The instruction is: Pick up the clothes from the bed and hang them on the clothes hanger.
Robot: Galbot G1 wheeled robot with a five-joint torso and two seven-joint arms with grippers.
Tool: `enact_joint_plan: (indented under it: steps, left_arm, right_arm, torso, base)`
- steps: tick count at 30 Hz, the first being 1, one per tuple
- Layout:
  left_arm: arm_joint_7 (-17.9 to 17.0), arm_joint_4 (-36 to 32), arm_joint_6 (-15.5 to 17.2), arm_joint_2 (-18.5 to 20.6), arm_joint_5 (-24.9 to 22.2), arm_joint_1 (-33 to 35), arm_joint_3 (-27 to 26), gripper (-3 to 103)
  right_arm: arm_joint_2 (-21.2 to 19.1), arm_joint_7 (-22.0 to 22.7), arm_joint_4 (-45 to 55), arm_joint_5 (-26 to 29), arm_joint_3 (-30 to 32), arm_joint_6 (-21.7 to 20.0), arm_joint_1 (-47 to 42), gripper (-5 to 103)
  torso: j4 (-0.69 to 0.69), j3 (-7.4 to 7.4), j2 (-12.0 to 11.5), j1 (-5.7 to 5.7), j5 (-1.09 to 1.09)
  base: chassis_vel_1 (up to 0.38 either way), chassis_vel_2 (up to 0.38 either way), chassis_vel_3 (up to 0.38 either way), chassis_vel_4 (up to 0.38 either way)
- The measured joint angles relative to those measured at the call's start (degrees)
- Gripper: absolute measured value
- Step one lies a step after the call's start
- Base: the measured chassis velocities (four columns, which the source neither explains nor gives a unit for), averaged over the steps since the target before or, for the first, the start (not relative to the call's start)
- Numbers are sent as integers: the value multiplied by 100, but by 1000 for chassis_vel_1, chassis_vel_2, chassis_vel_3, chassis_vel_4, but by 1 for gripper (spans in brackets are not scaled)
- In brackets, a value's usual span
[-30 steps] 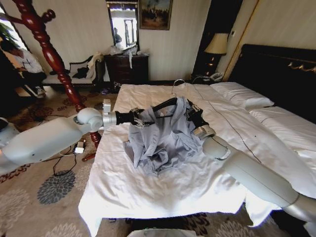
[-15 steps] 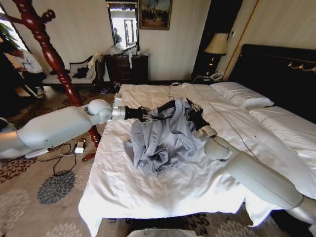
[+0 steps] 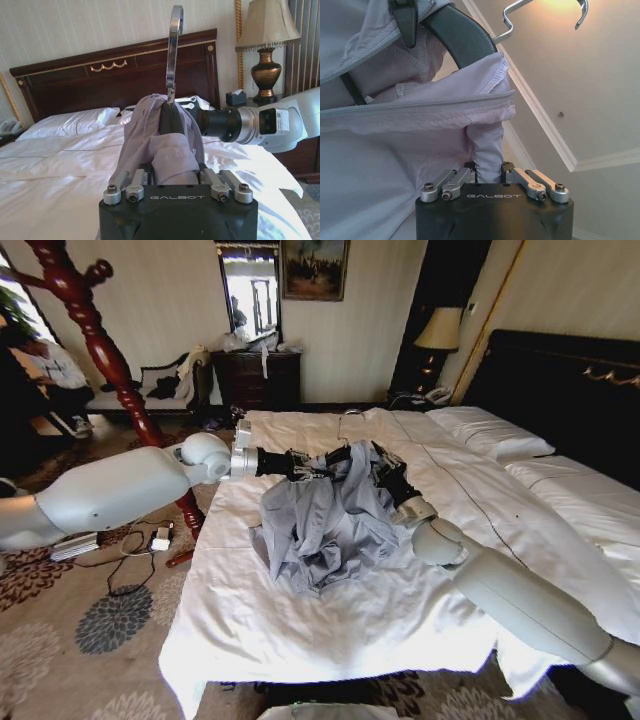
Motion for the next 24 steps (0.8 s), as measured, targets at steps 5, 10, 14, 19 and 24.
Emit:
enact_joint_plan:
  steps: [5,10,14,19,24]
  left_arm:
    - [49,49,16,-107,-14,21,5,55]
    - [-8,59,-87,-145,40,146,-62,41]
    - [-11,36,-96,-111,47,178,-83,25]
    - [-192,28,-117,-50,14,213,-121,18]
    - [-326,26,-201,-25,27,294,-204,17]
  right_arm:
    - [10,-37,-10,-61,-24,14,13,20]
    - [2,-41,-10,-43,-33,1,19,20]
    - [0,-42,-2,-16,-35,-13,33,20]
    - [-1,-29,39,13,-29,-48,9,20]
    - [-15,20,148,100,-5,-114,-9,25]
  torso:
    - [0,0,0,0,1]
    - [-1,0,0,0,0]
    - [1,0,0,0,0]
    - [1,0,0,0,0]
    - [-1,0,0,0,0]
  base:
    - [0,0,0,0]
    - [0,0,0,0]
    - [0,0,0,0]
    - [0,0,0,0]
    - [0,0,0,0]
